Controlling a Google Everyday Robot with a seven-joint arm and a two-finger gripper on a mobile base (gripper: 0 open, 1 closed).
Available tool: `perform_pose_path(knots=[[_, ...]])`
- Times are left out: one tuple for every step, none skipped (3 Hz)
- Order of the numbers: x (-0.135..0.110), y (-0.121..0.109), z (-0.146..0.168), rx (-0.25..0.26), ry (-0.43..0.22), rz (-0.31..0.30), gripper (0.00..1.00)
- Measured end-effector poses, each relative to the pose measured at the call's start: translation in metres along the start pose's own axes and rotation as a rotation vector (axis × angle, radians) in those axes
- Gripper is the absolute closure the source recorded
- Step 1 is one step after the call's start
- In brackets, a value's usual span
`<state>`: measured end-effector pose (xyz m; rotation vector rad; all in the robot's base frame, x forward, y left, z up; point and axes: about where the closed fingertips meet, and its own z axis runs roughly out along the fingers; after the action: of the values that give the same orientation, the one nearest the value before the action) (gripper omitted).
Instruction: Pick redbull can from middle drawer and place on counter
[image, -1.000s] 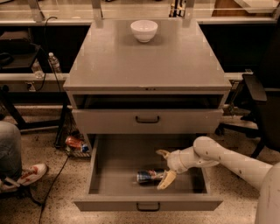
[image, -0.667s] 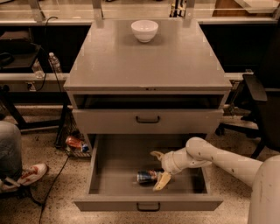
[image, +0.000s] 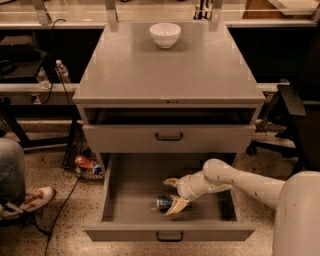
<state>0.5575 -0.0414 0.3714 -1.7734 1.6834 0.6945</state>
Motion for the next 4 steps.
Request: perform_pose_path(knots=[[0.002,0.0,0.0,0.01,0.005,0.002,0.44],[0.01,0.005,-0.007,0.02,-0.021,0.045,0.69],[0.017,0.009,-0.026,0.04,-0.059,0.094,0.92],[0.018,0.006,-0.07,0.089,-0.126,0.121,1.0]])
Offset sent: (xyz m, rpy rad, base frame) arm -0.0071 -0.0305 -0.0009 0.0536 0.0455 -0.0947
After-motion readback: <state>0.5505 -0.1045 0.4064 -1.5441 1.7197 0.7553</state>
